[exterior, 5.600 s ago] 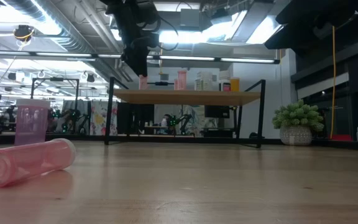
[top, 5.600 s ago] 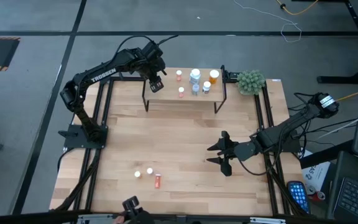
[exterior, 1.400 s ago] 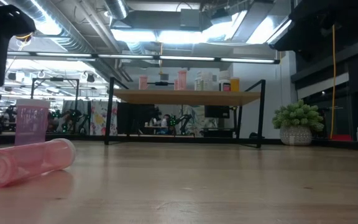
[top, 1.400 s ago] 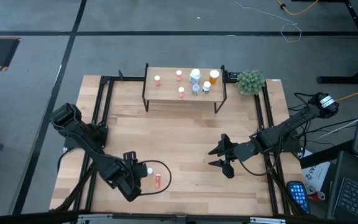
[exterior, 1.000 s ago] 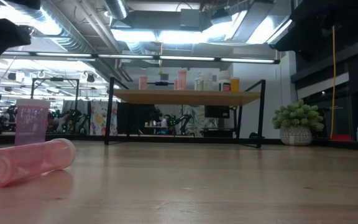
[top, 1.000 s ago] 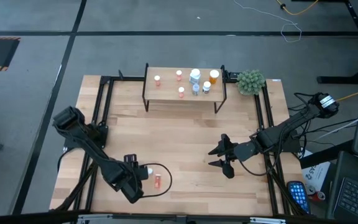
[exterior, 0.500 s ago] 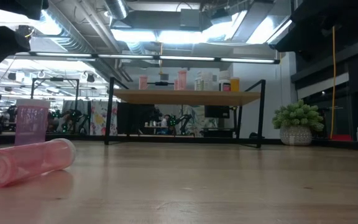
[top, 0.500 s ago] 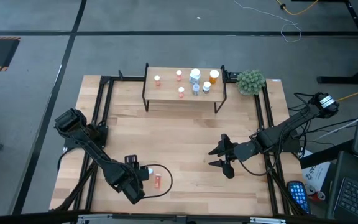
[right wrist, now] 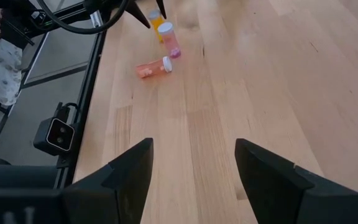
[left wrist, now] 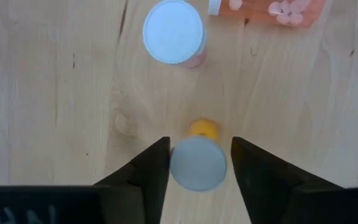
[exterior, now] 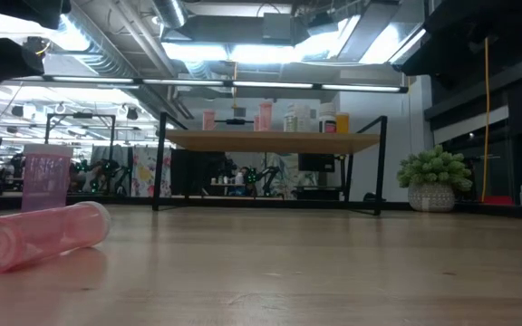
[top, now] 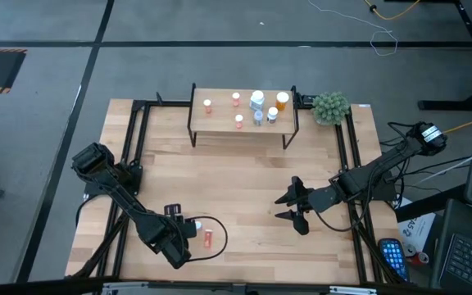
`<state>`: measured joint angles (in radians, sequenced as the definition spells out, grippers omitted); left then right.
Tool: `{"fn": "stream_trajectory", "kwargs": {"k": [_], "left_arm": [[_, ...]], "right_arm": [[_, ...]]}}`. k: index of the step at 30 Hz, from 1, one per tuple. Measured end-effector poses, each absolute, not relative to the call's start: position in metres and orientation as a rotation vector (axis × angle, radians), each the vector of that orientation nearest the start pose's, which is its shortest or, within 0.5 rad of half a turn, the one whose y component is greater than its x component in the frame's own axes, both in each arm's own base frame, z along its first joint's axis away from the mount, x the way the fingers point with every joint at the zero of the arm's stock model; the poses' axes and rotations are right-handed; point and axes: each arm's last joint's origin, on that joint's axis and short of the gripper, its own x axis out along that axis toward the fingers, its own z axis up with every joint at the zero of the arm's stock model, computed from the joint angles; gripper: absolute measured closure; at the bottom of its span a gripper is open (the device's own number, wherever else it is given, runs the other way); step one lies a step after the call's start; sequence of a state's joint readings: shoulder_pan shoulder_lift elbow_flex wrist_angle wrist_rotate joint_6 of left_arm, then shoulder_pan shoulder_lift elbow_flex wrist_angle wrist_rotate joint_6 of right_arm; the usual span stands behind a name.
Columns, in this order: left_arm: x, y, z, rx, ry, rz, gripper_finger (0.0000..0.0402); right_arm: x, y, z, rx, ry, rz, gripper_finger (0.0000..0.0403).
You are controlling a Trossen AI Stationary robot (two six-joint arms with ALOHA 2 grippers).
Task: Pick and place medicine bottles onto shelf by color
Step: Put the small orange pill bottle on the shelf
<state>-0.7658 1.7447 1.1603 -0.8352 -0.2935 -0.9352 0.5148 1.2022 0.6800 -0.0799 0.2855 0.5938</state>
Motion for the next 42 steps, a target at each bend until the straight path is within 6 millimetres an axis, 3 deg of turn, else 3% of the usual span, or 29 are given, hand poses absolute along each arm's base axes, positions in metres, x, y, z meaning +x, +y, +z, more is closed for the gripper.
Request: {"fn": "stream_trajectory", "kwargs": {"k": [9, 15, 21, 30, 42], "left_arm": [[0.234, -0.214, 0.184, -0.098, 1.263, 0.194, 0.0297], [0.234, -0.214, 0.186, -0.121, 1.26, 0.203, 0.0302], [0.241, -0.201, 0.219, -0.164, 1.265, 0.259, 0.0302], [0.253, -0.162, 0.28, -0.015, 1.309, 0.368, 0.0302], [0.284, -0.084, 0.308, 0.142, 1.398, 0.339, 0.03]], "right_arm": [[0.218, 0.114, 0.225, 0.341, 0.598, 0.05, 0.0173], [0.218, 0.114, 0.225, 0.341, 0.598, 0.05, 0.0173], [0.218, 0.114, 0.225, 0.32, 0.597, 0.057, 0.0173], [0.218, 0.114, 0.225, 0.31, 0.606, 0.056, 0.0173], [0.214, 0.112, 0.219, 0.29, 0.681, 0.056, 0.0173]]}}
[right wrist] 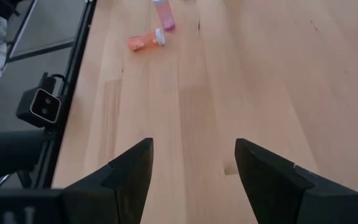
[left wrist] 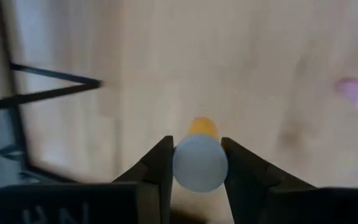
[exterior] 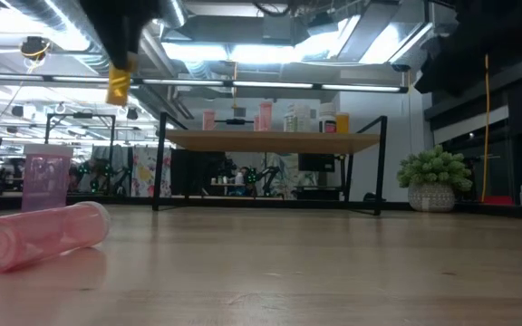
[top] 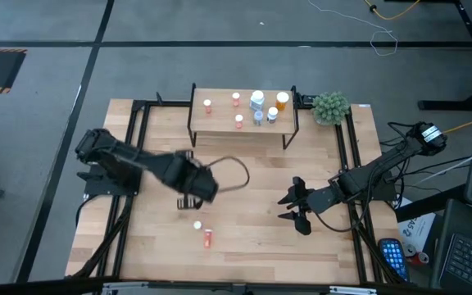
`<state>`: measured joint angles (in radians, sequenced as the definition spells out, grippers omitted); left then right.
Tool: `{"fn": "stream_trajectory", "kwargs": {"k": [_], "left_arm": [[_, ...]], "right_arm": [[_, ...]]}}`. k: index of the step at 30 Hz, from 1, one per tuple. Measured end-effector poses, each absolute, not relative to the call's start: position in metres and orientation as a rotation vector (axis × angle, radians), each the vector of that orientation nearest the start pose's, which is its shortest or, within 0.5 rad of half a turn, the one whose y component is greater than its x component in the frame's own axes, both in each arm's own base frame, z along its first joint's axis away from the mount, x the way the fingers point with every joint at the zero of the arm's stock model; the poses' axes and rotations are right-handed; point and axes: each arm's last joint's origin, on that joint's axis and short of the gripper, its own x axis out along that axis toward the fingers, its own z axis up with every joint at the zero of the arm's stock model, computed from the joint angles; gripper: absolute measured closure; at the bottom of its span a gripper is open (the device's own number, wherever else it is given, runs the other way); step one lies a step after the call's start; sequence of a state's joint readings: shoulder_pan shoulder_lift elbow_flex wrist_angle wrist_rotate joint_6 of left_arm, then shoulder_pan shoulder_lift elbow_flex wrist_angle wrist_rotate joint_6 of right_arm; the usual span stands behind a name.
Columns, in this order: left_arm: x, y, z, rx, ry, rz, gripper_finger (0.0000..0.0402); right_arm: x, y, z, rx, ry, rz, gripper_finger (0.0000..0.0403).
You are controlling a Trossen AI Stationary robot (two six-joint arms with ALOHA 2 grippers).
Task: Pick and place medicine bottles onto shelf by color
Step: Put the small orange pill bottle on the shelf
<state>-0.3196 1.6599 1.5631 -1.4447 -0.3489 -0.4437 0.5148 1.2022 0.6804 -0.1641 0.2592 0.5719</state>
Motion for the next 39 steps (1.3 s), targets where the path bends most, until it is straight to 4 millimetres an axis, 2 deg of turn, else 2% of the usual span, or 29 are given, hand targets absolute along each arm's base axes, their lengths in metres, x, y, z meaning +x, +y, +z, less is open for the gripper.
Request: {"fn": "stream_trajectory", "kwargs": {"k": [8, 18, 25, 30, 35, 39], "left_arm": [[0.286, -0.015, 0.333, 0.184, 1.386, 0.374, 0.03], [0.271, 0.044, 0.36, 0.127, 1.264, 0.463, 0.0299], [0.276, 0.084, 0.36, 0.117, 1.21, 0.516, 0.0299], [0.282, 0.11, 0.358, 0.064, 1.126, 0.491, 0.0299], [0.273, 0.134, 0.359, 0.005, 1.115, 0.533, 0.0299], [0.267, 0.146, 0.358, -0.076, 1.1, 0.555, 0.0299]], "right_arm": [[0.212, 0.111, 0.217, 0.297, 0.707, 0.04, 0.0173], [0.211, 0.111, 0.215, 0.344, 0.728, 0.011, 0.0173], [0.21, 0.112, 0.214, 0.351, 0.757, 0.049, 0.0173], [0.208, 0.11, 0.212, 0.329, 0.793, 0.044, 0.0173], [0.206, 0.109, 0.21, 0.274, 0.811, 0.054, 0.0173], [0.208, 0.105, 0.21, 0.237, 0.805, 0.05, 0.0173]]}}
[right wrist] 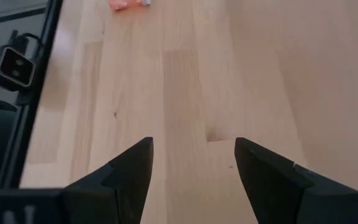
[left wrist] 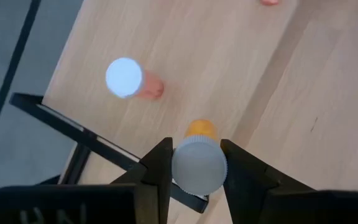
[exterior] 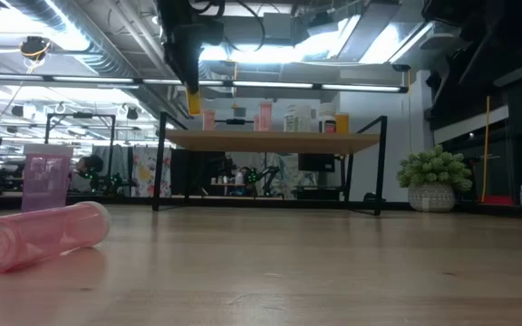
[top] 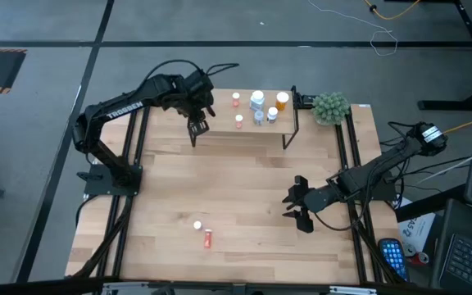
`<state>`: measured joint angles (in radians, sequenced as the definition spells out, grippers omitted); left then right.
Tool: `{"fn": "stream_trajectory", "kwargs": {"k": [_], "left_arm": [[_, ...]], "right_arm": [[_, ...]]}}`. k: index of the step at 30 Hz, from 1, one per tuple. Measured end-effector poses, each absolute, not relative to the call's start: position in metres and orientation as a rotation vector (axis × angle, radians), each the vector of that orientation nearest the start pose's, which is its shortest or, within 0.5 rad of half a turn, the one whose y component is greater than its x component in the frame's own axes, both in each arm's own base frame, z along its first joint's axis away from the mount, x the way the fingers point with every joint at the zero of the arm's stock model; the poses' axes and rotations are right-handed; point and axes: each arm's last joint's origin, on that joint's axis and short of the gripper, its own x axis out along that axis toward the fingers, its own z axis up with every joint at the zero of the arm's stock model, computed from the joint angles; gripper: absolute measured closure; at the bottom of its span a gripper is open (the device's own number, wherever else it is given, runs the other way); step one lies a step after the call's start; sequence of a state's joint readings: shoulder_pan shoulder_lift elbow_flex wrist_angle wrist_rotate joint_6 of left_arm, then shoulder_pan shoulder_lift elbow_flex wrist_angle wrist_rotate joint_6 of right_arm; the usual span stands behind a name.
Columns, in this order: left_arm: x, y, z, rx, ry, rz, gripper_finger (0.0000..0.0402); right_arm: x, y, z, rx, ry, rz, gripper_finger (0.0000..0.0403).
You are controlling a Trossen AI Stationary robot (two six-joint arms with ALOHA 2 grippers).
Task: Pick and place medicine bottles onto shelf by color
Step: Put the small orange pill bottle on the shelf
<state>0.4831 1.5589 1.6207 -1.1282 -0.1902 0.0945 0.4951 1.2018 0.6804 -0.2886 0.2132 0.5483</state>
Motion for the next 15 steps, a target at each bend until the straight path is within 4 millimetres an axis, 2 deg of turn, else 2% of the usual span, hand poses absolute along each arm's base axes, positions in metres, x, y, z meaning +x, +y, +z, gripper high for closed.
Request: {"fn": "stream_trajectory", "kwargs": {"k": [6, 15], "left_arm": [[0.2602, 0.1572, 0.3578, -0.137, 1.093, 0.551, 0.0299], [0.2604, 0.158, 0.3532, -0.148, 1.128, 0.503, 0.0299]], "right_arm": [[0.2112, 0.0992, 0.2101, 0.233, 0.801, 0.026, 0.0173], [0.2115, 0.0985, 0.21, 0.243, 0.805, 0.025, 0.0173]]}}
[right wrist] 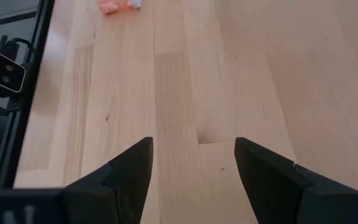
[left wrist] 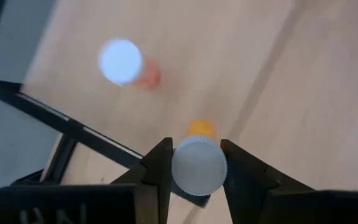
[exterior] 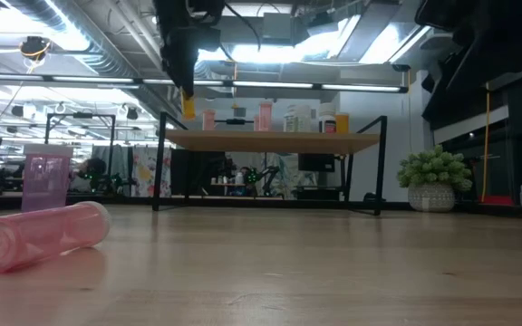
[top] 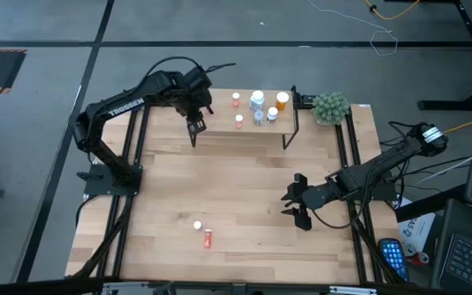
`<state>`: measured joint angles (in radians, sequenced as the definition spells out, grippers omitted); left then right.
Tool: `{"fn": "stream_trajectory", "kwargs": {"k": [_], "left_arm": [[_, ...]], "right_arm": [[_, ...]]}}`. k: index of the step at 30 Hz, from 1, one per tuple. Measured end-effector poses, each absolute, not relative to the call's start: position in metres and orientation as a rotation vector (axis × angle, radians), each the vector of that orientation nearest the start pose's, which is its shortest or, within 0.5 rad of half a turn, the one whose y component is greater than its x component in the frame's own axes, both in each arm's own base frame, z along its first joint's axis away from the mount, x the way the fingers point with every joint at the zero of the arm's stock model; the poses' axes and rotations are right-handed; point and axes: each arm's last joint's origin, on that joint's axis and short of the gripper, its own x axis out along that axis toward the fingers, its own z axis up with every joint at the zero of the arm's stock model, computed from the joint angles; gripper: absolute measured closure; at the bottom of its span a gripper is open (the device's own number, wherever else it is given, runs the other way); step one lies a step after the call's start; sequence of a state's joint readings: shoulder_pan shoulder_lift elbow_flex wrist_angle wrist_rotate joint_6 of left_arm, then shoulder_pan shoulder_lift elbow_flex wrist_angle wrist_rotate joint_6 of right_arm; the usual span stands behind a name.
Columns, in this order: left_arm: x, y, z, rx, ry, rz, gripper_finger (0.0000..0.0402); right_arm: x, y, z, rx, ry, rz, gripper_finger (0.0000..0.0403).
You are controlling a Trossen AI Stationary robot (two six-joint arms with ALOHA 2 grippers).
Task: Pick and place medicine bottles onto shelf by color
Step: Put the small orange pill bottle on the shelf
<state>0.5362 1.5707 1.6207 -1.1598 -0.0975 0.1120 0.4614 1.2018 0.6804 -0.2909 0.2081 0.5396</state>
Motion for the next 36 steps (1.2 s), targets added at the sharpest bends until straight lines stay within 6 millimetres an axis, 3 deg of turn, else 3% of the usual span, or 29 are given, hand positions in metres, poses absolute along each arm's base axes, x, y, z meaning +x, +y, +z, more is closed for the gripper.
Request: {"fn": "stream_trajectory", "kwargs": {"k": [5, 14, 36], "left_arm": [[0.262, 0.159, 0.348, -0.119, 1.175, 0.471, 0.0299], [0.266, 0.162, 0.343, -0.224, 1.163, 0.591, 0.0299], [0.269, 0.158, 0.338, -0.189, 1.208, 0.548, 0.0299]], "right_arm": [[0.211, 0.099, 0.21, 0.241, 0.806, 0.028, 0.0173], [0.211, 0.099, 0.209, 0.245, 0.822, 0.04, 0.0173], [0.21, 0.099, 0.209, 0.23, 0.831, 0.051, 0.0173]]}}
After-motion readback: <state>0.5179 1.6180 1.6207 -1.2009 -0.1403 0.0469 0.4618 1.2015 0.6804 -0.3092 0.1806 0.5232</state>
